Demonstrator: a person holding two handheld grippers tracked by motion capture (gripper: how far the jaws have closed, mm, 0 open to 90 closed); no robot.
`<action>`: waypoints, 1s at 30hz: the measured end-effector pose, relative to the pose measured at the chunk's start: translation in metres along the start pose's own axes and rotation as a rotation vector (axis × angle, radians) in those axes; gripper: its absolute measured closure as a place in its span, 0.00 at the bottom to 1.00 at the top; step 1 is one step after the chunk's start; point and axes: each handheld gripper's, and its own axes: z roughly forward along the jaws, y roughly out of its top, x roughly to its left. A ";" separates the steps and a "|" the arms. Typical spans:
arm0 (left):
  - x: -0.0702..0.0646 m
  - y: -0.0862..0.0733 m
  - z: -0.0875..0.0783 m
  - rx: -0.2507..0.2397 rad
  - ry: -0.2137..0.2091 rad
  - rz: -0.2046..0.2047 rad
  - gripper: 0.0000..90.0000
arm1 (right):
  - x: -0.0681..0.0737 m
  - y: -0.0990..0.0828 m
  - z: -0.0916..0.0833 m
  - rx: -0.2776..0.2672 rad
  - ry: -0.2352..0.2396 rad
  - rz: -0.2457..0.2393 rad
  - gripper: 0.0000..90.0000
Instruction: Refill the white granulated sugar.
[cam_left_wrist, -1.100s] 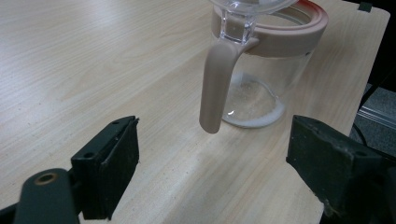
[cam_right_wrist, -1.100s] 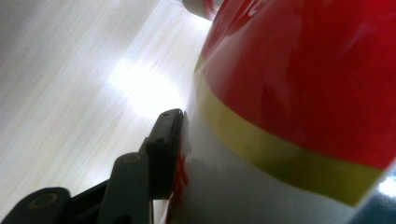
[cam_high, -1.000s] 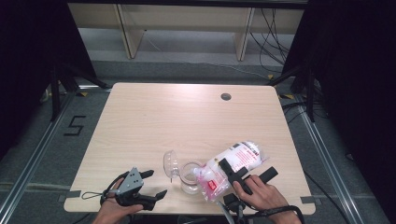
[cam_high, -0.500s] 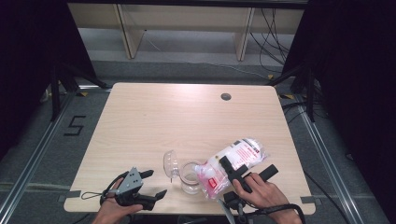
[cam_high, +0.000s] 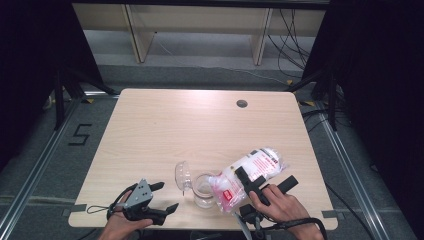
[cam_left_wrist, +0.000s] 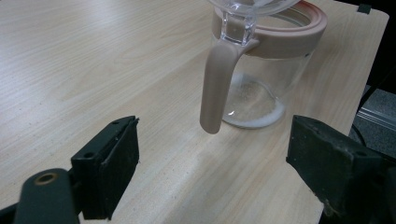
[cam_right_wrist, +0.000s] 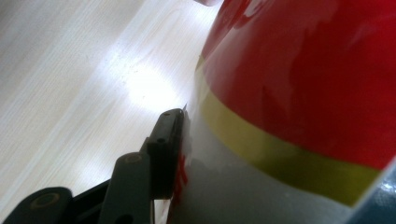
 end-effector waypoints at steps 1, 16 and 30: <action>0.003 0.001 -0.001 0.009 -0.003 0.040 0.18 | 0.000 0.000 0.000 0.001 -0.001 -0.002 0.61; 0.002 0.001 -0.001 0.005 -0.001 0.031 0.18 | 0.000 -0.002 -0.002 0.005 0.000 -0.010 0.61; 0.000 0.000 0.000 0.008 0.001 0.006 0.18 | -0.001 -0.001 -0.001 0.005 0.006 -0.026 0.61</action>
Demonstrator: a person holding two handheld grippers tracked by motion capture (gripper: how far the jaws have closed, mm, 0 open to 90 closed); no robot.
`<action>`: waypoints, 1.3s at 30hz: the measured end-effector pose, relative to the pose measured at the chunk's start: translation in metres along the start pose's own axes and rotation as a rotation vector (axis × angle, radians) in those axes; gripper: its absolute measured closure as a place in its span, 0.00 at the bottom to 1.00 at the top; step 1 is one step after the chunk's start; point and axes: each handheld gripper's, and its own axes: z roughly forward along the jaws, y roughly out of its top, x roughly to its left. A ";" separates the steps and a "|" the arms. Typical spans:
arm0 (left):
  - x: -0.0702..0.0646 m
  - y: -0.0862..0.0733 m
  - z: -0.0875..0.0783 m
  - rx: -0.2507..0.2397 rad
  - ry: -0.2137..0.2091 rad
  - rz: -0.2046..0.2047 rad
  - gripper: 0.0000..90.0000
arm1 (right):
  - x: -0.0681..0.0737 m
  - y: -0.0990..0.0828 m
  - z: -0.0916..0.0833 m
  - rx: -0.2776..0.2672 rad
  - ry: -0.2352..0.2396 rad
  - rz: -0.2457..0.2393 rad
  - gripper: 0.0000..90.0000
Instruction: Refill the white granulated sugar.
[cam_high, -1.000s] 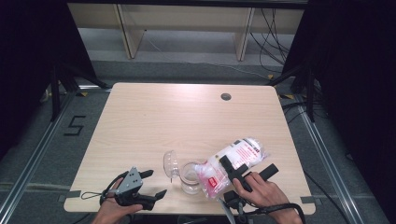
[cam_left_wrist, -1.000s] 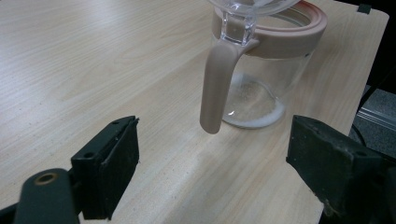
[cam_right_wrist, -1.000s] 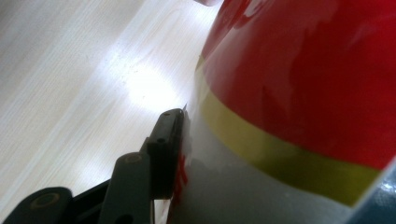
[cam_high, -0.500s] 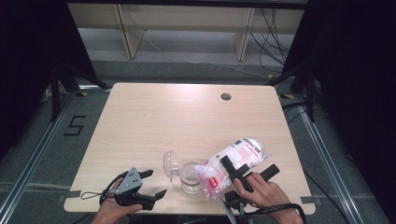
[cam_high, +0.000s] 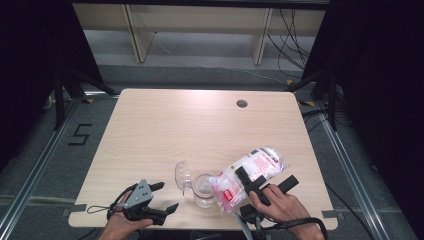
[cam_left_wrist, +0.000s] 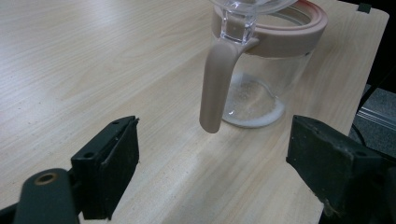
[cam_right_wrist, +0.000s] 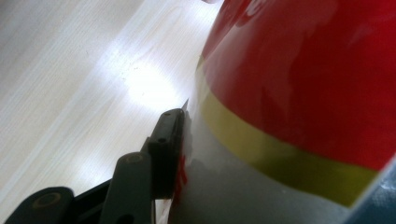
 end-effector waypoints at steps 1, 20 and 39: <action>0.001 0.000 0.000 -0.004 -0.005 0.016 0.18 | 0.000 0.000 0.000 0.004 -0.002 -0.004 0.61; 0.001 0.001 0.000 -0.008 -0.005 0.023 0.18 | -0.005 0.001 -0.003 0.012 0.001 -0.018 0.62; 0.000 0.001 0.000 -0.008 -0.003 -0.003 0.18 | -0.004 0.001 -0.004 0.008 -0.006 0.001 0.63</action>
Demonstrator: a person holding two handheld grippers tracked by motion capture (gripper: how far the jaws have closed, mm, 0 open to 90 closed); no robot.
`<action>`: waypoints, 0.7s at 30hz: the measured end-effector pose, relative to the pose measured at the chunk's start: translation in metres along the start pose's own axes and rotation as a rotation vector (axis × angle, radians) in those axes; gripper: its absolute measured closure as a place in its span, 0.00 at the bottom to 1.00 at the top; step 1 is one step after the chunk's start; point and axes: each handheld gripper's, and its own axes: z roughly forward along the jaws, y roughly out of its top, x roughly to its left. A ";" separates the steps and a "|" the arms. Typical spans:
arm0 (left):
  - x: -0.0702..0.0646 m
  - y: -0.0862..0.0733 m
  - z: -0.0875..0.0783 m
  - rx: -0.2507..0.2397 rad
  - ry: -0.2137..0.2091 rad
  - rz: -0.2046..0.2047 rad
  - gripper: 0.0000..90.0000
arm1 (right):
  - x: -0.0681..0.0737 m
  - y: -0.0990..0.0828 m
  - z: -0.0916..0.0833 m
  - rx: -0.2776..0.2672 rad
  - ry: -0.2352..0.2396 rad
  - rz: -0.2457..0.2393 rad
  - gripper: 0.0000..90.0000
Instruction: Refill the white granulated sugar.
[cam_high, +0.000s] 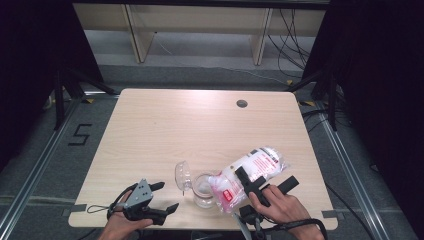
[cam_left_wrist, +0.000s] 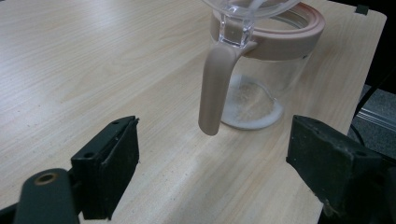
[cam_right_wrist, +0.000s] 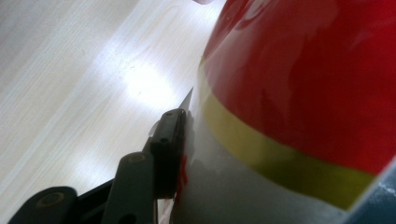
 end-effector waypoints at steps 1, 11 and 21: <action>0.002 0.001 -0.001 0.003 -0.001 0.032 0.18 | 0.000 0.000 0.000 -0.001 0.000 -0.002 0.63; 0.001 0.000 0.000 0.001 -0.006 0.016 0.18 | 0.000 0.002 0.000 -0.002 0.007 -0.004 0.63; 0.002 0.000 0.000 -0.001 0.003 0.000 0.18 | -0.002 0.001 -0.001 -0.005 0.009 -0.005 0.63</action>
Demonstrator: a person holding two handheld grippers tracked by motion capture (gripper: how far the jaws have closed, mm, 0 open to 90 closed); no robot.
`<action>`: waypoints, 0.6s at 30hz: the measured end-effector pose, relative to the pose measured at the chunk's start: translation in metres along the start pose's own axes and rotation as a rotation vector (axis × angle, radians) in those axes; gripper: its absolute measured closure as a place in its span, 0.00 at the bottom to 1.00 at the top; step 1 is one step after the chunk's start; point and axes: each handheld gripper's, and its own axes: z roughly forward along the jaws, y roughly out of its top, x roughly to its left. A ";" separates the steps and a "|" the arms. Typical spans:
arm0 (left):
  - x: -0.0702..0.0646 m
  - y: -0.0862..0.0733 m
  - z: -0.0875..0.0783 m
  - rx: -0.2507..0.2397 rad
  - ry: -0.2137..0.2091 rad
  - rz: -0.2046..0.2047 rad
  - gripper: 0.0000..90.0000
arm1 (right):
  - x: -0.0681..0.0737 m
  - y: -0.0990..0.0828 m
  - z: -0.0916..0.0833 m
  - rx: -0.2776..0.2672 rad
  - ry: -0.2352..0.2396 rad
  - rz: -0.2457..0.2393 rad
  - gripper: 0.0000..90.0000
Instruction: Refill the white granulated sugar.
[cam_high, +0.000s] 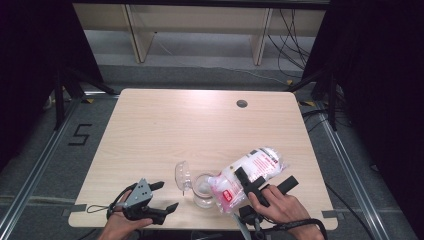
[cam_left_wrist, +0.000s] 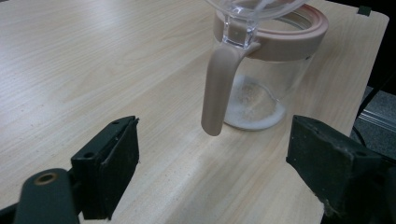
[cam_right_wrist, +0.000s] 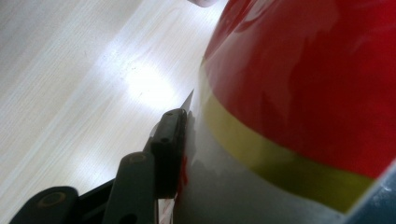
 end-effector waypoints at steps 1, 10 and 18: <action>0.002 0.000 0.000 -0.001 -0.002 0.026 0.18 | -0.001 0.000 0.000 -0.001 -0.002 -0.001 0.63; 0.001 0.000 0.001 0.008 -0.006 0.028 0.18 | 0.001 0.000 0.002 0.010 0.010 -0.016 0.64; -0.001 0.000 0.000 0.005 -0.009 0.001 0.18 | 0.000 0.002 0.003 0.008 0.018 -0.023 0.64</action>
